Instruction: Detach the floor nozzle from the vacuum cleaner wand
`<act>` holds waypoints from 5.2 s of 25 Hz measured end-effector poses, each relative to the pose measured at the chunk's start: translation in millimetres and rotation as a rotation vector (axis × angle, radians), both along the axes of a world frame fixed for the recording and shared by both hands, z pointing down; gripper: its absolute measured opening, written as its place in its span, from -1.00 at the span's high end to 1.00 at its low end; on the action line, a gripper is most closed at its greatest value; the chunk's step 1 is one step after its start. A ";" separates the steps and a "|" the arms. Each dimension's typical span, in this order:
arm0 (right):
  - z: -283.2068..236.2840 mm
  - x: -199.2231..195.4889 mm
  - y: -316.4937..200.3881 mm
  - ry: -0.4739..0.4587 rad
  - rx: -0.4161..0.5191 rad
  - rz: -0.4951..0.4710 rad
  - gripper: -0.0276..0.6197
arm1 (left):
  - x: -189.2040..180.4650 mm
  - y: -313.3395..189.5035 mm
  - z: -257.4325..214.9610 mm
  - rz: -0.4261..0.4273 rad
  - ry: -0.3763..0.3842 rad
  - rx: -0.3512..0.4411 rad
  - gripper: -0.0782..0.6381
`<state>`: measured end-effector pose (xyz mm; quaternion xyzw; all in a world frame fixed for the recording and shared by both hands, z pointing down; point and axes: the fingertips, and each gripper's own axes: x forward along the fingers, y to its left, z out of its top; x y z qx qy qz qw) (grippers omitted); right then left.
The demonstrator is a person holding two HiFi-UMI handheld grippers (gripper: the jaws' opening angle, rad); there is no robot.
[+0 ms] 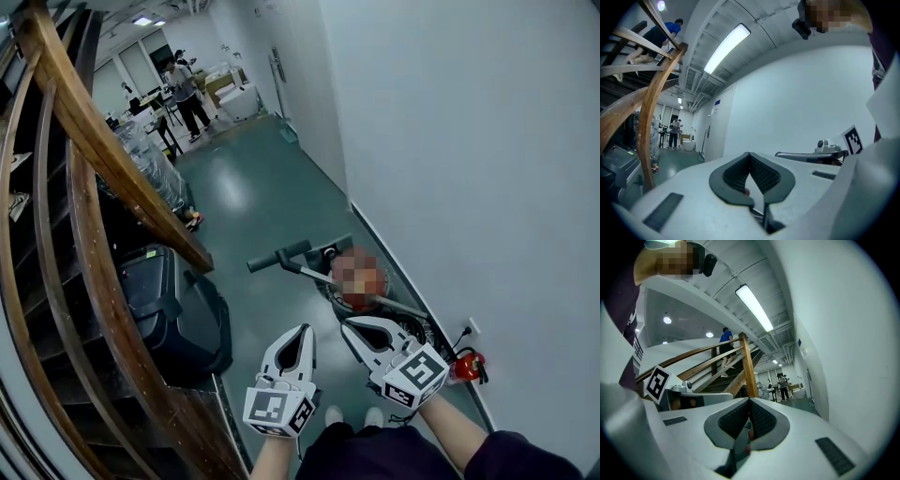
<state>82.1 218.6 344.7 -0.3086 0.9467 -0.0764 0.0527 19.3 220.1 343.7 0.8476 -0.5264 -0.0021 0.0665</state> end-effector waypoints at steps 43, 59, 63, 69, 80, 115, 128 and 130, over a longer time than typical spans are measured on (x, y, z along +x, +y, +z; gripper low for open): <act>67.3 -101.4 -182.4 0.094 -0.153 0.095 0.86 | -115.3 -195.4 80.0 0.060 0.112 -0.173 0.77; 97.6 -89.2 -291.0 0.099 -0.223 0.038 0.86 | -110.9 -292.3 114.3 -0.018 0.136 -0.264 0.77; 103.7 -85.9 -317.0 0.096 -0.235 0.000 0.86 | -110.9 -315.5 118.0 -0.062 0.136 -0.275 0.77; 113.1 -85.4 -343.6 0.087 -0.258 -0.059 0.86 | -112.3 -334.5 123.2 -0.119 0.123 -0.294 0.77; 140.2 -91.2 -353.4 0.115 -0.297 -0.080 0.86 | -115.2 -340.5 150.2 -0.134 0.134 -0.355 0.77; 358.1 -126.4 -326.3 0.574 -0.251 -0.265 0.57 | -131.7 -319.8 380.8 -0.208 0.524 -0.689 0.38; 428.6 -158.6 -330.4 0.813 -0.137 -0.362 0.40 | -125.4 -353.9 411.4 -0.133 0.674 -0.678 0.18; 430.8 -164.4 -331.5 0.823 -0.124 -0.366 0.40 | -124.3 -357.3 411.9 -0.128 0.688 -0.674 0.18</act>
